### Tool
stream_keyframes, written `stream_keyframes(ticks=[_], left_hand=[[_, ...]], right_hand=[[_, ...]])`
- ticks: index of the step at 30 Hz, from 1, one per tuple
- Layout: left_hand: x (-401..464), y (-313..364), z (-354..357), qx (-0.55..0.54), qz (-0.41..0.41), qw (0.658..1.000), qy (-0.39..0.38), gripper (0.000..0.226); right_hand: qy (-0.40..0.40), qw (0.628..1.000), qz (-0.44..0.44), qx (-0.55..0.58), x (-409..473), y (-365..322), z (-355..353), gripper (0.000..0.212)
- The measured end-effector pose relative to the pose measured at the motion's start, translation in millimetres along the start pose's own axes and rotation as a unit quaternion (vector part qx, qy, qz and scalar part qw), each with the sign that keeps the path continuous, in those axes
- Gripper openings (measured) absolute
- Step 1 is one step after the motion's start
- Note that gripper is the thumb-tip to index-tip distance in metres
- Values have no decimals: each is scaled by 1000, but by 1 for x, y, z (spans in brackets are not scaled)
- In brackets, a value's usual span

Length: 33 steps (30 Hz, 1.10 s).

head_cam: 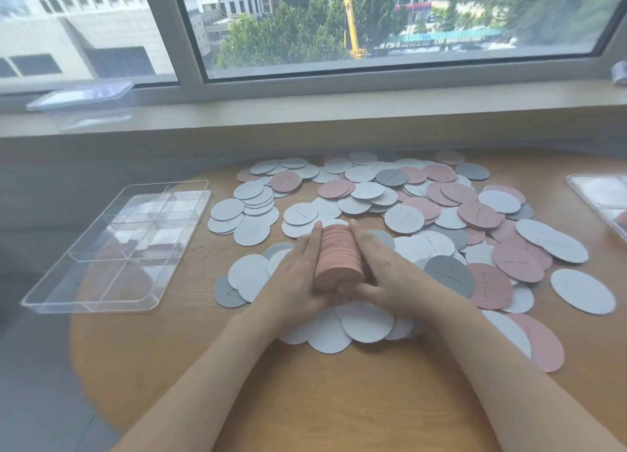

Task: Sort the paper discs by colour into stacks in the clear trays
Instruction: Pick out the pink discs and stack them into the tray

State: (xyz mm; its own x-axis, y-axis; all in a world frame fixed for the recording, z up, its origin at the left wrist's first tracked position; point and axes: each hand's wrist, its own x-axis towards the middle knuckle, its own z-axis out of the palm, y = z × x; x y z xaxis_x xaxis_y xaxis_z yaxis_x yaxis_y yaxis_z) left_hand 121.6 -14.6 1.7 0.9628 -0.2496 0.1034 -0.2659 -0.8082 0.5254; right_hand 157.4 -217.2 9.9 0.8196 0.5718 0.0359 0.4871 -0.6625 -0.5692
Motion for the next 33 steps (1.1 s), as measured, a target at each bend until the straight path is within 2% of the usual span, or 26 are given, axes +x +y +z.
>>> stream_keyframes(ticks=[4,9,14,18,21,25,30,33], left_hand=[[4,0,-6,23,11,999,-39,125],[3,-2,-23,46,13,995,-88,113],[1,-6,-24,-10,-11,998,-67,112],[0,-13,-17,-41,-18,997,-62,116],[0,-16,-10,-9,-5,998,-64,120],[0,-15,-6,-5,-8,1000,-19,120],[-11,-10,-32,-146,-3,987,71,108],[-19,-15,-68,-185,-6,976,118,100]], right_hand=[[-20,999,-1,-35,4,1,3,106],[-16,998,-10,-65,5,4,2,105],[-25,998,-11,-55,0,2,-6,108],[-31,998,-10,-49,-2,1,-6,97],[-37,998,-17,-38,2,-2,-4,93],[3,1000,-13,20,3,0,-8,88],[93,987,-62,113,9,-26,-17,76],[132,975,-93,150,27,-60,-18,71]])
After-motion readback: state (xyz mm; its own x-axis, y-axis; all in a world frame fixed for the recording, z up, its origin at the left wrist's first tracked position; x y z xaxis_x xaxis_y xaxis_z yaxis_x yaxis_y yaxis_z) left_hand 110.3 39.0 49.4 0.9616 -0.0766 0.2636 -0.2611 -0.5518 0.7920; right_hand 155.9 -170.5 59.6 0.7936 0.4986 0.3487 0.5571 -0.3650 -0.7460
